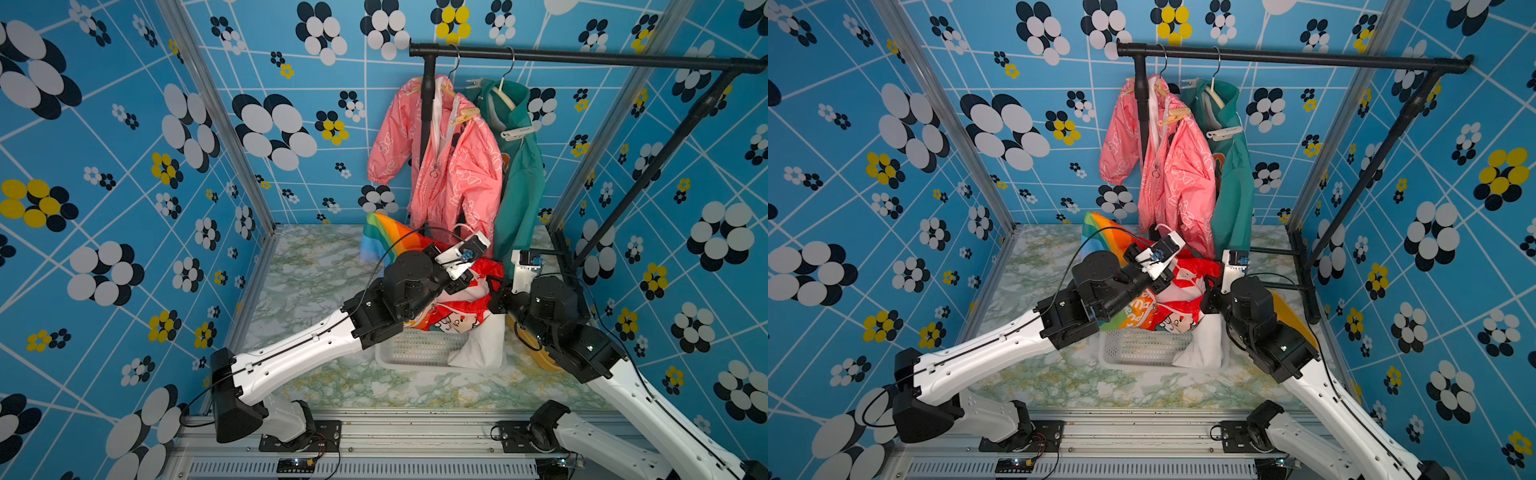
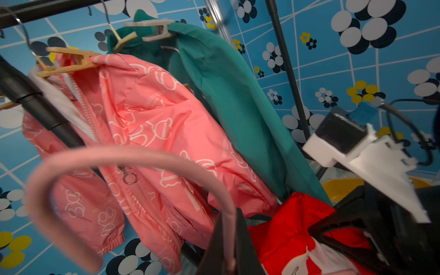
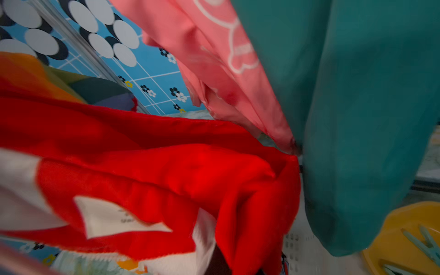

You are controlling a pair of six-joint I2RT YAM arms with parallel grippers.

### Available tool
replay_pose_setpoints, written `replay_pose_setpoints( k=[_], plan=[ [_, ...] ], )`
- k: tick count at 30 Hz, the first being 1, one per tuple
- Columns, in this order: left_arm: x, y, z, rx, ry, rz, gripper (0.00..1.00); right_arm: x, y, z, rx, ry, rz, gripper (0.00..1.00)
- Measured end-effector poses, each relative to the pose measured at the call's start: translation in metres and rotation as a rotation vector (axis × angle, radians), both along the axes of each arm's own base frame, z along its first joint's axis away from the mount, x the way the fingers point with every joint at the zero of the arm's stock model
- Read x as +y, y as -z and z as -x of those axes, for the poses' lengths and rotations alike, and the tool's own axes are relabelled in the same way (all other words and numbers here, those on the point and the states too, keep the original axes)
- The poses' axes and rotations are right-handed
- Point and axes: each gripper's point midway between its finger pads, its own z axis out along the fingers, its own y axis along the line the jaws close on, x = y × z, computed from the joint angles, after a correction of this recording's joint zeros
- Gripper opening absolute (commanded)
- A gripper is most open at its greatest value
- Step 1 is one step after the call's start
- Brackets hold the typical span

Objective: Remove the clothespins securing jackets to the hanger
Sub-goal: Remove the jacket from the hanger.

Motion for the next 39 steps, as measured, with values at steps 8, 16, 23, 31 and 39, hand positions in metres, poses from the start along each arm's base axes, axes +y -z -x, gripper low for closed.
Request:
replay_pose_setpoints(
  k=[8,16,23,31,39],
  plan=[
    [-0.033,0.055,0.029,-0.016,0.039,-0.247,0.0,-0.039,0.075,-0.017,0.159,0.183,0.007,0.0],
    [-0.046,0.04,0.032,-0.016,0.076,-0.242,0.0,-0.063,0.074,-0.023,0.131,0.285,-0.047,0.0],
    [-0.075,0.066,0.029,0.003,0.122,-0.277,0.0,-0.1,0.103,-0.015,0.202,0.427,-0.007,0.0],
    [-0.072,0.053,0.014,-0.124,0.038,-0.281,0.0,-0.126,0.128,-0.008,0.232,0.516,-0.061,0.0],
    [-0.039,0.045,-0.013,-0.108,-0.066,-0.193,0.0,-0.104,0.145,-0.019,0.258,0.409,-0.11,0.0]
  ],
)
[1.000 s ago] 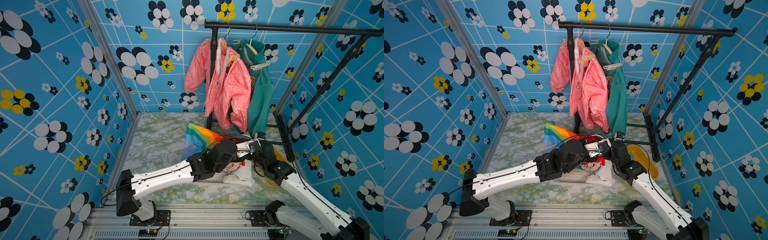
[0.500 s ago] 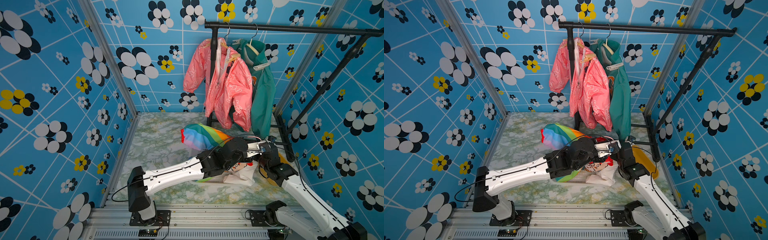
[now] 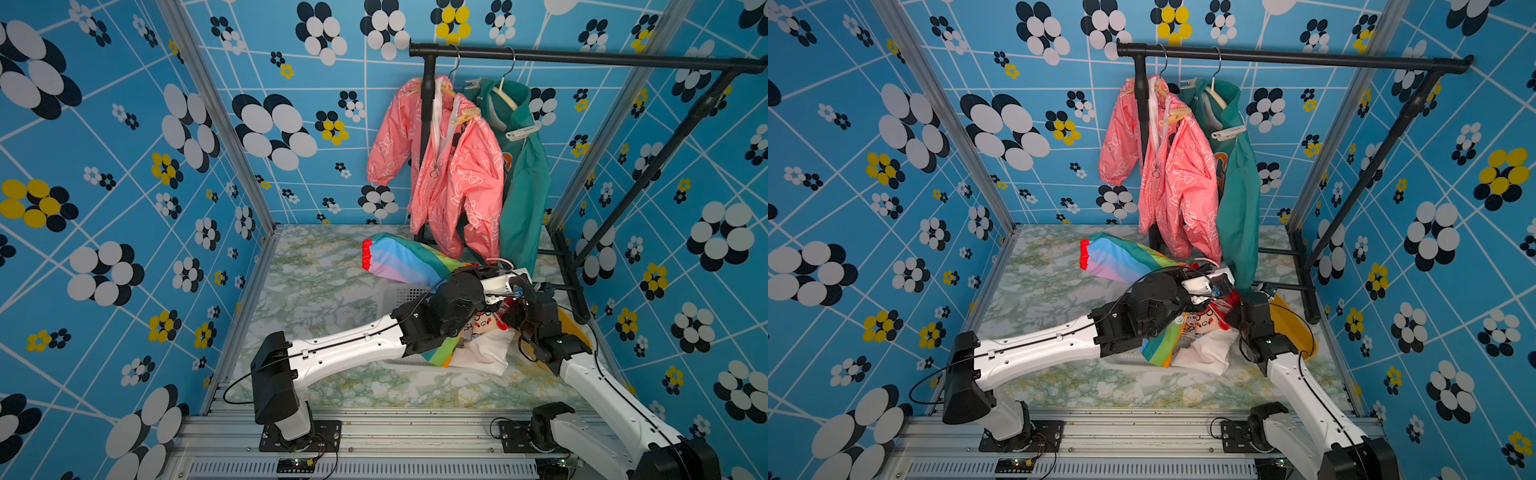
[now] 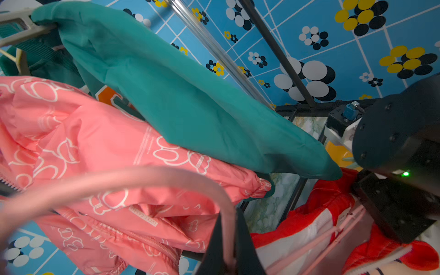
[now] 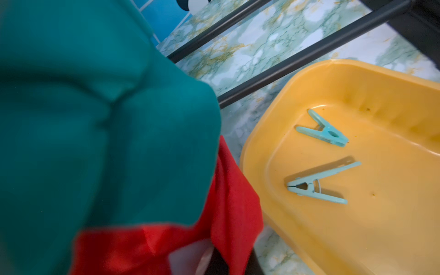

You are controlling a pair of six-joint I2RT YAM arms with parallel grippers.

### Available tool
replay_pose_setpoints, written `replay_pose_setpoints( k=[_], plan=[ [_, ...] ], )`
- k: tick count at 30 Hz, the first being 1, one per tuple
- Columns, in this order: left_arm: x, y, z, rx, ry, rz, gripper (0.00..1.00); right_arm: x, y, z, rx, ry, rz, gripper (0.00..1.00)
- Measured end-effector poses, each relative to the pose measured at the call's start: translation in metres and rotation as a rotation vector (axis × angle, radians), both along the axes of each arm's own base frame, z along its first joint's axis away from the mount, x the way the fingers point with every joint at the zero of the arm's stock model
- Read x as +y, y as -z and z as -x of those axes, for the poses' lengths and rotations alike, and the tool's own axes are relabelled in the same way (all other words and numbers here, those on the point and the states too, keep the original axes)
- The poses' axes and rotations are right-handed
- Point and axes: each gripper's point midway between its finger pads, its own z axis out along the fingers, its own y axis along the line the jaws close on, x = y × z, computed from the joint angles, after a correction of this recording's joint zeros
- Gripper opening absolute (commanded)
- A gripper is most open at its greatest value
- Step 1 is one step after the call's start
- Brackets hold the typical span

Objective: Remove the clothespins securing jackets to the hanger
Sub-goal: Remove the jacket from the hanger.

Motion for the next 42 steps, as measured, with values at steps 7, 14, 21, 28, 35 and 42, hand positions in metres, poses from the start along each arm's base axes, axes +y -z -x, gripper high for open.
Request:
replay_pose_setpoints(
  k=[7,14,21,28,35,42],
  plan=[
    [0.046,-0.015,-0.026,0.098,-0.071,0.151,0.0,0.029,-0.016,-0.015,-0.09,-0.15,-0.068,0.0],
    [0.102,-0.019,-0.054,0.266,-0.118,0.363,0.0,0.056,-0.032,-0.02,-0.189,-0.289,-0.142,0.07],
    [0.119,-0.027,-0.054,0.347,-0.068,0.469,0.0,0.073,-0.029,-0.018,-0.194,-0.388,-0.168,0.09],
    [0.103,-0.042,-0.021,0.41,0.145,0.516,0.0,0.072,-0.026,-0.011,-0.182,-0.416,-0.133,0.08],
    [0.076,-0.055,0.021,0.536,0.4,0.578,0.0,0.055,-0.026,-0.003,-0.179,-0.37,-0.074,0.08],
    [0.04,-0.071,0.044,0.655,0.629,0.646,0.0,0.029,-0.005,0.002,-0.104,-0.286,0.002,0.09]
  ],
)
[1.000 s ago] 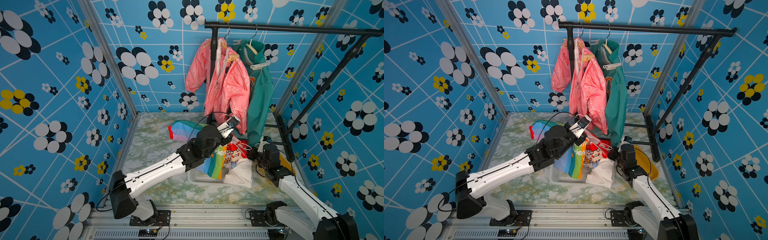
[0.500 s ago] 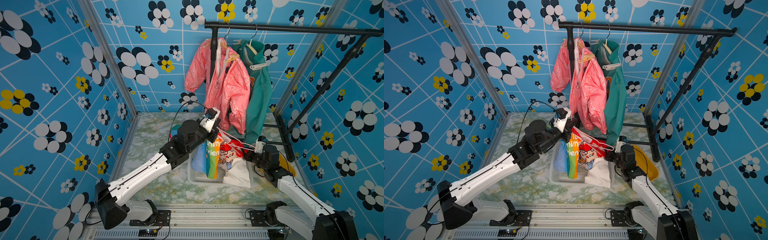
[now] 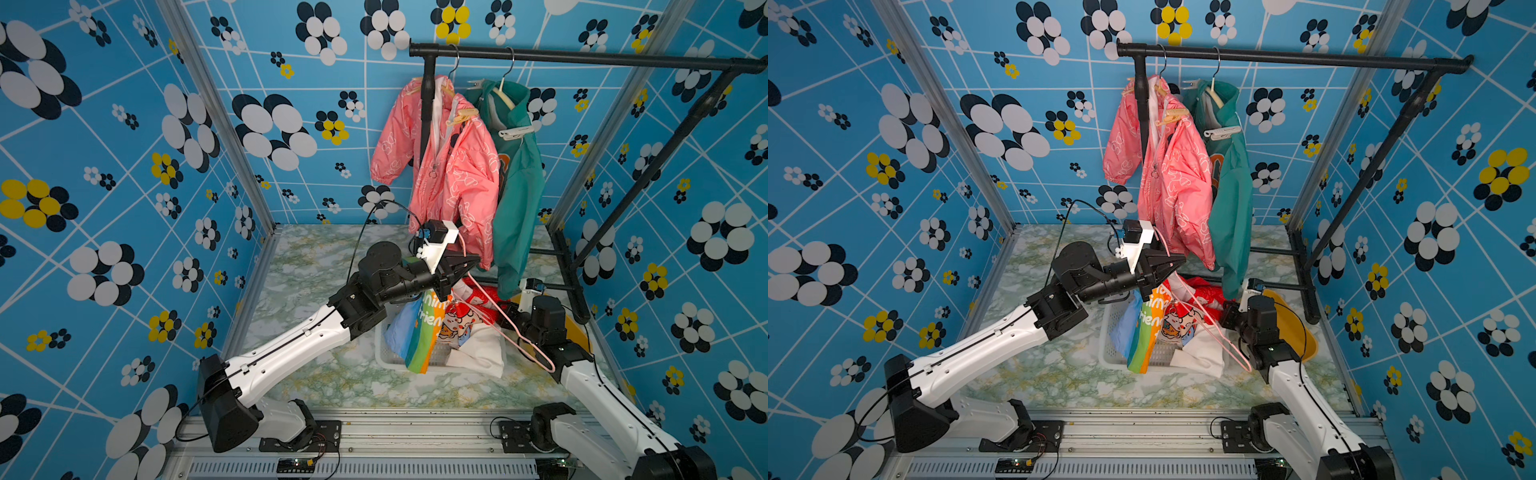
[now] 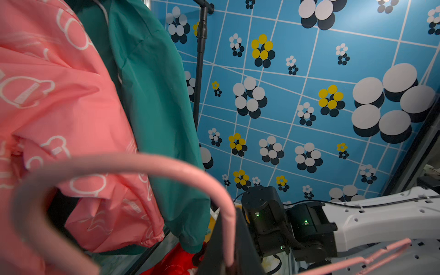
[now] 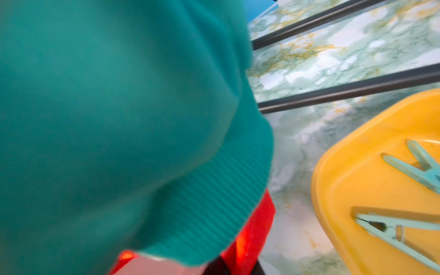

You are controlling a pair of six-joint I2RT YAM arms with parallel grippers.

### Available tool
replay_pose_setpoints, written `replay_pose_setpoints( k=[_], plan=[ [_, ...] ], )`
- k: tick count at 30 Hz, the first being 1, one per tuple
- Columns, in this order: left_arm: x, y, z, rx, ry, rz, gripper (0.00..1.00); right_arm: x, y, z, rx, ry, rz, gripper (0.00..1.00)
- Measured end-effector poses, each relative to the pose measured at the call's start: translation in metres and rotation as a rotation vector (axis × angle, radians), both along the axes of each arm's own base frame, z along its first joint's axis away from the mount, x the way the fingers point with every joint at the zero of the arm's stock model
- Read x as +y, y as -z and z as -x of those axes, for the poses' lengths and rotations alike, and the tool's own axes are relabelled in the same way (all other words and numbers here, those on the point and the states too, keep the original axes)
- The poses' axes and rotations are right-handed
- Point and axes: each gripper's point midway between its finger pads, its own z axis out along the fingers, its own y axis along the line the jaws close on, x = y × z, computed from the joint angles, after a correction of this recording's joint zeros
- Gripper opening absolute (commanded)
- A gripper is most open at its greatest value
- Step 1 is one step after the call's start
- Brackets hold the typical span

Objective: Remove the clothespins securing jackets to the hanger
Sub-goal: Remove the jacket from the hanger.

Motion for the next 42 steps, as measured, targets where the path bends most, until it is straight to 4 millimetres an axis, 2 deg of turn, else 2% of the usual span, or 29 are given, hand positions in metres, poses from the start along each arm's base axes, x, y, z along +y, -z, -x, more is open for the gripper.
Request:
replay_pose_setpoints(
  k=[4,8,10,13,16,19,21,23,25,28,31,37,42],
  plan=[
    [-0.013,-0.001,0.0,0.036,0.059,0.026,0.0,-0.005,0.006,0.005,0.022,0.011,0.033,0.25],
    [-0.01,-0.001,-0.004,0.041,0.039,0.027,0.0,-0.001,0.008,0.007,0.031,-0.023,0.031,0.34],
    [0.003,-0.006,-0.01,0.031,-0.014,0.036,0.0,0.006,0.008,0.009,0.043,-0.056,0.013,0.42],
    [0.041,-0.015,-0.018,-0.005,-0.162,0.043,0.0,0.02,-0.004,0.012,0.041,-0.12,-0.008,0.57],
    [0.086,-0.031,-0.021,-0.055,-0.337,0.063,0.0,0.053,-0.042,0.018,-0.033,-0.231,0.016,0.65],
    [0.127,-0.042,-0.024,-0.087,-0.496,0.083,0.0,0.093,-0.094,0.027,-0.145,-0.358,0.031,0.73],
    [0.15,-0.038,-0.032,-0.088,-0.597,0.079,0.0,0.116,-0.124,0.03,-0.21,-0.424,0.041,0.79],
    [0.165,-0.027,-0.042,-0.076,-0.674,0.055,0.0,0.135,-0.137,0.028,-0.232,-0.467,0.057,0.86],
    [0.173,-0.009,-0.054,-0.05,-0.734,0.016,0.0,0.157,-0.133,0.022,-0.216,-0.511,0.085,0.88],
    [0.18,0.02,-0.067,-0.014,-0.786,-0.053,0.0,0.184,-0.111,0.004,-0.161,-0.548,0.137,0.9],
    [0.187,0.037,-0.073,0.004,-0.824,-0.095,0.0,0.195,-0.088,-0.019,-0.112,-0.533,0.199,0.91],
    [0.205,0.041,-0.069,-0.008,-0.881,-0.1,0.0,0.208,-0.078,-0.069,-0.097,-0.448,0.302,0.99],
    [0.221,0.047,-0.064,-0.012,-0.926,-0.1,0.0,0.221,-0.063,-0.098,-0.072,-0.409,0.342,0.99]
  ],
)
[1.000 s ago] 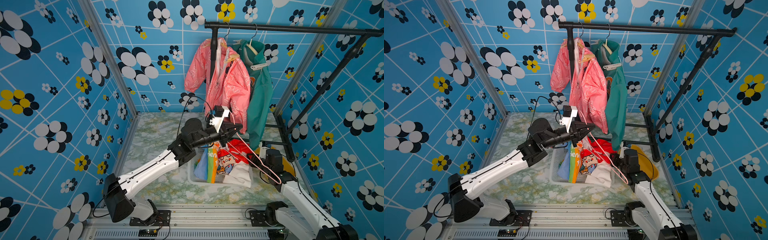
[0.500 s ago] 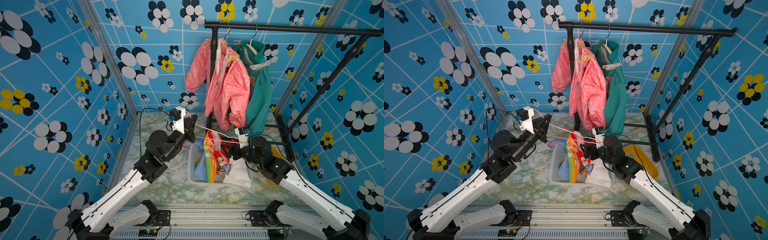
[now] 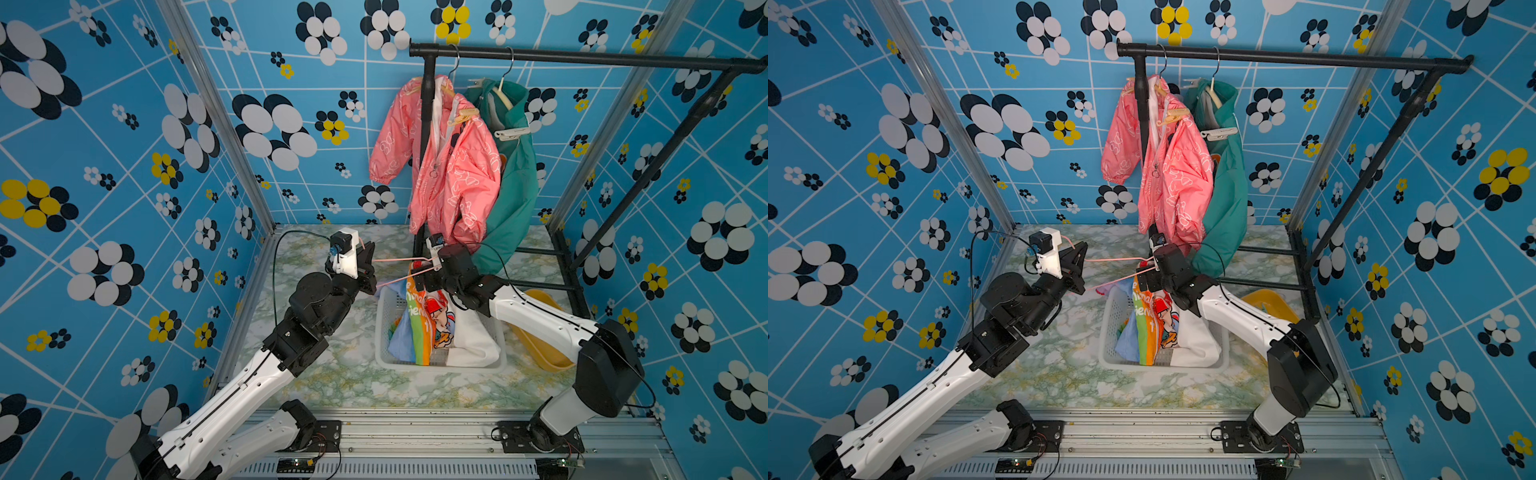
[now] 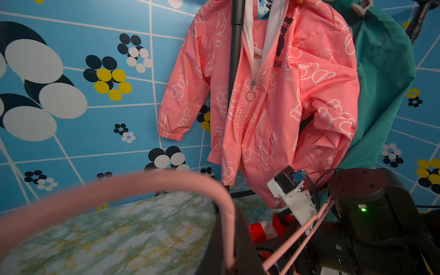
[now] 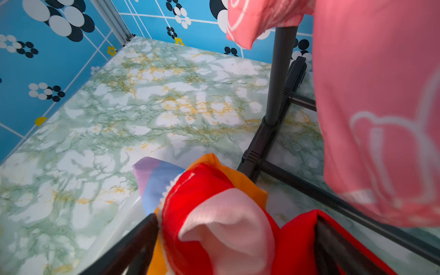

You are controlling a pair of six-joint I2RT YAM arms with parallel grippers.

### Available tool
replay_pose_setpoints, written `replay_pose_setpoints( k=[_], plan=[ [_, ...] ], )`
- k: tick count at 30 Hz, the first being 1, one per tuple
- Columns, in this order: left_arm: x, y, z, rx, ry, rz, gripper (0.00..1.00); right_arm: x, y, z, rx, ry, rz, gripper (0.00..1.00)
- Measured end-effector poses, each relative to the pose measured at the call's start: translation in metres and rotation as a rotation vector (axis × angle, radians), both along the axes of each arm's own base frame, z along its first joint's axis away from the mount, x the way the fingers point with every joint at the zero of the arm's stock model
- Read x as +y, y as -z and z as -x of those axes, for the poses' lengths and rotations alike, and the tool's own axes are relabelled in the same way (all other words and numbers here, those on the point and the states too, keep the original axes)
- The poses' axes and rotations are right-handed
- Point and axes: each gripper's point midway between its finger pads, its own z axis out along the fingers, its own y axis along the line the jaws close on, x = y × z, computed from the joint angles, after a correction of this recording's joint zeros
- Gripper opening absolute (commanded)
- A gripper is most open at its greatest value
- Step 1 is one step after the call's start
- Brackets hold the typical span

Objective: Remove the clothespins securing jackets to the hanger
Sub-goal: Remove the jacket from the hanger, then adjust the jacket in the basket.

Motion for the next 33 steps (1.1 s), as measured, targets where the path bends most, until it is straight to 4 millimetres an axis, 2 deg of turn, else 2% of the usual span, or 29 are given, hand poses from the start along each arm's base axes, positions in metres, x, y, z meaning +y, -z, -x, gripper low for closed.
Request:
replay_pose_setpoints(
  k=[2,4,5,7,9,10,14,17,19,22,24,26,29,33],
  plan=[
    [0.006,0.004,0.003,0.004,-0.012,-0.008,0.0,0.001,0.009,-0.009,0.009,0.025,0.023,0.97],
    [0.011,0.006,0.006,0.002,-0.026,-0.013,0.0,0.003,0.016,-0.017,0.016,0.044,0.041,0.89],
    [0.013,0.005,0.007,0.0,-0.031,-0.014,0.0,0.004,0.019,-0.019,0.022,0.05,0.048,0.79],
    [0.017,0.005,0.009,-0.003,-0.041,-0.018,0.0,0.005,0.025,-0.024,0.034,0.061,0.062,0.46],
    [0.02,0.008,0.009,0.003,-0.051,-0.027,0.0,0.006,0.027,-0.025,0.039,0.064,0.065,0.24],
    [0.021,0.009,0.009,0.006,-0.057,-0.03,0.0,0.006,0.028,-0.025,0.041,0.065,0.066,0.17],
    [0.024,0.009,0.009,0.002,-0.069,-0.038,0.0,0.003,0.026,-0.023,0.045,0.077,0.065,0.1],
    [0.03,0.006,0.009,-0.009,-0.091,-0.038,0.0,-0.006,0.014,-0.01,0.018,0.066,0.039,0.01],
    [0.034,0.004,0.009,-0.013,-0.106,-0.036,0.0,-0.015,-0.007,0.007,-0.021,0.046,0.0,0.0],
    [0.04,0.004,0.006,-0.015,-0.13,-0.038,0.0,-0.029,-0.055,0.033,-0.13,0.004,-0.081,0.0],
    [0.044,0.004,0.005,-0.014,-0.149,-0.037,0.0,-0.04,-0.094,0.053,-0.23,-0.029,-0.142,0.0],
    [0.047,0.004,0.003,-0.013,-0.162,-0.037,0.0,-0.053,-0.122,0.073,-0.312,-0.054,-0.181,0.0],
    [0.05,0.004,0.002,-0.013,-0.174,-0.036,0.0,-0.071,-0.146,0.099,-0.396,-0.074,-0.208,0.0],
    [0.052,0.004,0.001,-0.009,-0.182,-0.033,0.0,-0.095,-0.15,0.132,-0.451,-0.095,-0.216,0.0]
  ],
)
